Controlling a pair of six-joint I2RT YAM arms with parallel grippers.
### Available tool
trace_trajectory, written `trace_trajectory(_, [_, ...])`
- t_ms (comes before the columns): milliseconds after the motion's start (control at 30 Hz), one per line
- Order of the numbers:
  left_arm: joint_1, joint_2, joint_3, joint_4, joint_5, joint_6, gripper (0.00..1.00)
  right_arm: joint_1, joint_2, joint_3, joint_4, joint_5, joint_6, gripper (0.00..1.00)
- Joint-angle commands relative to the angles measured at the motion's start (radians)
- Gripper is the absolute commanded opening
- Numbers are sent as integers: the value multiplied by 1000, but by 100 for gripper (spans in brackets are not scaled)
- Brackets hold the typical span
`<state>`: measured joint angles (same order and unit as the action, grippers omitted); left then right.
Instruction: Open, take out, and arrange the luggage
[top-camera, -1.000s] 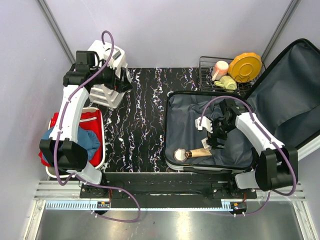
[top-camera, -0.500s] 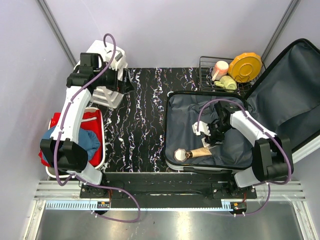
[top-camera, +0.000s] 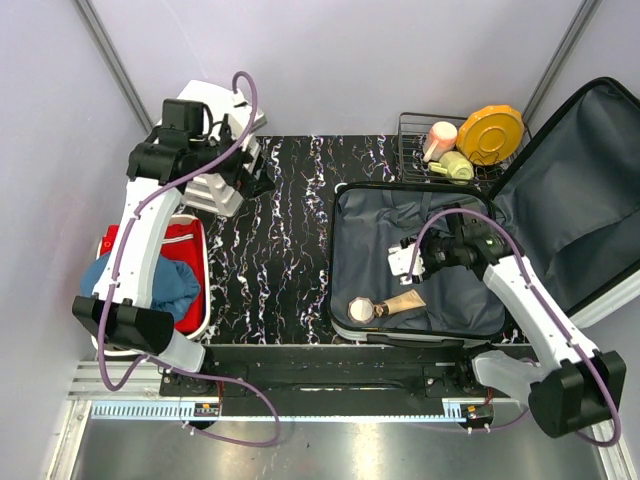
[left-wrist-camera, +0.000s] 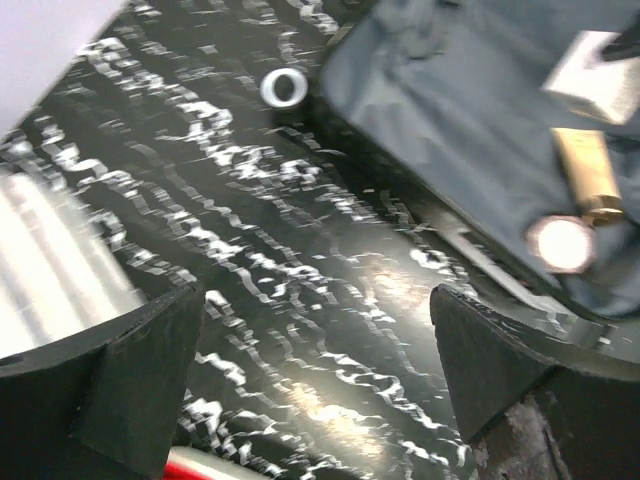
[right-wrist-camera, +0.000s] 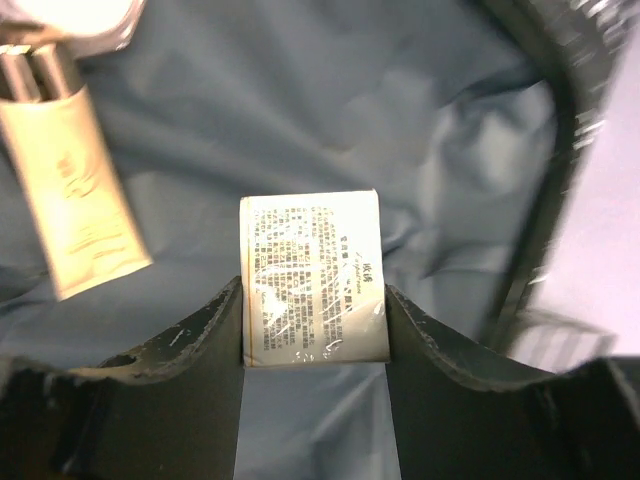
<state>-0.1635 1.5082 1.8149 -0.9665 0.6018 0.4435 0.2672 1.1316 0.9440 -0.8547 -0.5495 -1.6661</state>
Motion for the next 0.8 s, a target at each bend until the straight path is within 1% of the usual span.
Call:
trace_trajectory(0, [-39, 6, 12, -60, 226, -46, 99, 81, -91, 19, 212, -173, -95, 40])
trace_trajectory(33, [-51, 12, 17, -75, 274, -22, 99, 93, -105, 9, 271, -191, -125, 39])
trace_trajectory(67, [-60, 38, 36, -99, 350, 0, 99, 105, -131, 0, 307, -210, -136, 38])
trace_trajectory(100, [-73, 55, 52, -156, 377, 18, 99, 119, -144, -14, 344, -240, -152, 38])
trace_trajectory(133, [-108, 75, 75, -194, 398, 64, 99, 148, -156, -46, 417, -253, -194, 39])
trace_trajectory(167, [-129, 125, 136, -242, 426, 99, 99, 161, -170, -63, 454, -262, -214, 39])
trace_trajectory(200, [-151, 154, 168, -350, 438, 127, 99, 171, -176, -77, 489, -280, -225, 39])
trace_trajectory(233, [-200, 182, 199, -403, 449, 174, 99, 196, -177, -92, 537, -286, -259, 39])
trace_trajectory(267, [-224, 234, 251, -494, 464, 191, 99, 205, -174, -93, 551, -291, -273, 39])
trace_trajectory(300, [-270, 257, 271, -532, 469, 207, 99, 217, -170, -85, 562, -297, -280, 38])
trace_trajectory(333, [-290, 276, 283, -560, 473, 231, 99, 239, -164, -79, 577, -297, -288, 39])
trace_trajectory(367, [-309, 297, 290, -580, 481, 222, 99, 250, -155, -73, 582, -294, -294, 39])
trace_trajectory(433, [-349, 305, 270, -569, 487, 183, 99, 265, -141, -62, 607, -276, -308, 39])
trace_trajectory(500, [-376, 297, 251, -500, 474, 135, 99, 279, -127, -60, 632, -262, -313, 39])
trace_trajectory(533, [-386, 287, 230, -473, 463, 83, 99, 285, -122, -60, 643, -259, -319, 39])
trace_trajectory(567, [-395, 279, 216, -413, 442, 58, 99, 291, -115, -57, 645, -256, -320, 39])
trace_trajectory(633, [-416, 264, 186, -370, 432, 9, 99, 300, -107, -53, 646, -244, -319, 38])
trace_trajectory(700, [-436, 262, 170, -336, 426, -9, 99, 311, -107, -47, 648, -228, -305, 38])
trace_trajectory(767, [-450, 256, 153, -304, 356, -28, 99, 317, -107, -42, 651, -225, -290, 38])
